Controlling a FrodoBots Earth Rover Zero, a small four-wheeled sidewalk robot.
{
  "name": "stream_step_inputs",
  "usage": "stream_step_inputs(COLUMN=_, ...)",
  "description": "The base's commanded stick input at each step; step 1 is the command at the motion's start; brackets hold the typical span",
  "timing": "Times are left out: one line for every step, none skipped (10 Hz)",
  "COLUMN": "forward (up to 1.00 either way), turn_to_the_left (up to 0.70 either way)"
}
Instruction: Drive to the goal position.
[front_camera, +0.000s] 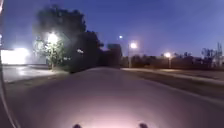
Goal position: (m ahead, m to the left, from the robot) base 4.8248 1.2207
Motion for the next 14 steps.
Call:
stream_step_inputs(forward=1.00, turn_to_the_left=0.00)
stream_step_inputs(forward=1.00, turn_to_the_left=0.00)
stream_step_inputs(forward=1.00, turn_to_the_left=0.00)
stream_step_inputs(forward=1.00, turn_to_the_left=0.00)
stream_step_inputs(forward=1.00, turn_to_the_left=0.00)
stream_step_inputs(forward=1.00, turn_to_the_left=0.00)
stream_step_inputs(forward=1.00, turn_to_the_left=0.00)
stream_step_inputs(forward=1.00, turn_to_the_left=0.00)
stream_step_inputs(forward=1.00, turn_to_the_left=0.00)
stream_step_inputs(forward=1.00, turn_to_the_left=0.00)
stream_step_inputs(forward=1.00, turn_to_the_left=0.00)
stream_step_inputs(forward=1.00, turn_to_the_left=0.00)
stream_step_inputs(forward=1.00, turn_to_the_left=0.00)
stream_step_inputs(forward=1.00, turn_to_the_left=0.00)
